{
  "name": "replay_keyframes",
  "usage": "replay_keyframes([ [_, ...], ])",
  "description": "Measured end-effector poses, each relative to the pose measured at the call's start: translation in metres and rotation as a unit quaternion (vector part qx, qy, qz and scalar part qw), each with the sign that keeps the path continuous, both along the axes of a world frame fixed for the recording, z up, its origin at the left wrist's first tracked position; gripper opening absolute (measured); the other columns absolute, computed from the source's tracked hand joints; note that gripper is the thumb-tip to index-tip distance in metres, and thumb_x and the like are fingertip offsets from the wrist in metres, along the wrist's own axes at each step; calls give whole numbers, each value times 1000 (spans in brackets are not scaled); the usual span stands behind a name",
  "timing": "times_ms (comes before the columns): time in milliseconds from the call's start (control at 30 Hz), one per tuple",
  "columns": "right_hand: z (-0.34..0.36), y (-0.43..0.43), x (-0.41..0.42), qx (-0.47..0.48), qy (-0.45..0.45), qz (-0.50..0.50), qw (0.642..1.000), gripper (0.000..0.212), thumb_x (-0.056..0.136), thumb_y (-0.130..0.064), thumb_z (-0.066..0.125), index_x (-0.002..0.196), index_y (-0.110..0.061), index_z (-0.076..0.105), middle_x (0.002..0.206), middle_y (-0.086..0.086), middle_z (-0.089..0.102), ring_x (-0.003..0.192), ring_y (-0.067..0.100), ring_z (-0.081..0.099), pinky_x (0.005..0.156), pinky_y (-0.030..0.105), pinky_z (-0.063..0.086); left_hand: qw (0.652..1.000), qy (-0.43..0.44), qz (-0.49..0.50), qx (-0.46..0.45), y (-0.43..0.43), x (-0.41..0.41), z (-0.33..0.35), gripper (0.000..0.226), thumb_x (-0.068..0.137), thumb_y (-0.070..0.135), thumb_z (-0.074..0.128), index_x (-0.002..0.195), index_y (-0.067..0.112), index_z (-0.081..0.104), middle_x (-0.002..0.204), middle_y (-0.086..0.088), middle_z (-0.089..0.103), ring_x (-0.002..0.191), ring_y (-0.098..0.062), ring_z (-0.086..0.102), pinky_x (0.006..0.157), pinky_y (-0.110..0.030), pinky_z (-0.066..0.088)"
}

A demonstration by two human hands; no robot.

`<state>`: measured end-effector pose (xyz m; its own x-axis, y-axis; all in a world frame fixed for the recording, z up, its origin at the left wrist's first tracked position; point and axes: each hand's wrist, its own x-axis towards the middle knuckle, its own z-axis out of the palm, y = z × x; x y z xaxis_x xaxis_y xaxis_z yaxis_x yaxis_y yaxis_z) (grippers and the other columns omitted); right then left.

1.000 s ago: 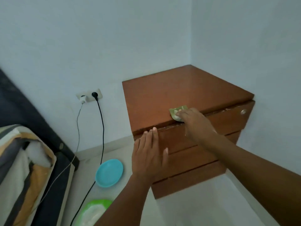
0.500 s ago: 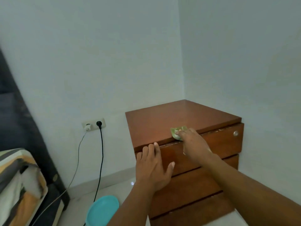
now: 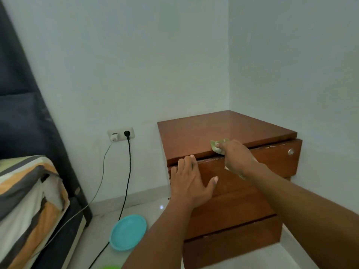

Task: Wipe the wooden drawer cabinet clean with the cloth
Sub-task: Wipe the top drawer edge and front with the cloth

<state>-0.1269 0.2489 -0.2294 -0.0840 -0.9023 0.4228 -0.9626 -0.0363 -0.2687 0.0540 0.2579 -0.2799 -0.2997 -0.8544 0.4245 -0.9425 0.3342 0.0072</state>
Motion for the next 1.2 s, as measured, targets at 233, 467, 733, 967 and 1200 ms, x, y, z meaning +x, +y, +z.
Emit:
replay_keyframes([
  [233, 6, 7, 0, 8, 10, 3, 1000, 51, 87, 1, 67, 133, -20, 61, 123, 7, 65, 105, 23, 63, 90, 37, 56, 1000, -3, 3, -15, 15, -3, 3, 99, 91, 82, 22, 162, 13, 18, 145, -8, 37, 128, -27, 36, 109, -47, 34],
  [467, -13, 28, 28, -56, -43, 102, 992, 55, 89, -2, 67, 138, -24, 56, 126, 5, 65, 102, 17, 64, 86, 30, 58, 997, 36, -49, -46, 35, 30, -2, 79, 99, 62, 30, 163, 16, 20, 129, -2, 43, 112, -16, 40, 99, -36, 38],
  [733, -45, 48, 89, -114, -61, 171, 977, 52, 94, -9, 65, 143, -20, 51, 146, 3, 54, 140, 18, 42, 117, 40, 38, 998, 46, -5, 37, 52, 89, -9, 74, 106, 47, 39, 165, 16, 8, 172, -7, 15, 159, -24, 11, 127, -38, 11],
  [967, -58, 61, 93, -106, 26, 194, 975, 46, 106, -25, 41, 152, -22, 38, 161, -1, 35, 153, 16, 21, 126, 37, 13, 999, -2, -5, 52, 58, 83, -7, 80, 103, 38, 44, 166, 10, 2, 174, -12, 4, 161, -27, -1, 128, -40, 2],
  [1200, -66, 55, 87, -111, 13, 196, 974, 43, 107, -30, 33, 147, -24, 44, 154, -2, 46, 147, 15, 33, 123, 33, 14, 999, -36, 22, 23, 56, 77, -14, 80, 103, 35, 39, 165, 10, -7, 174, -11, -9, 159, -26, -13, 121, -37, -14],
])
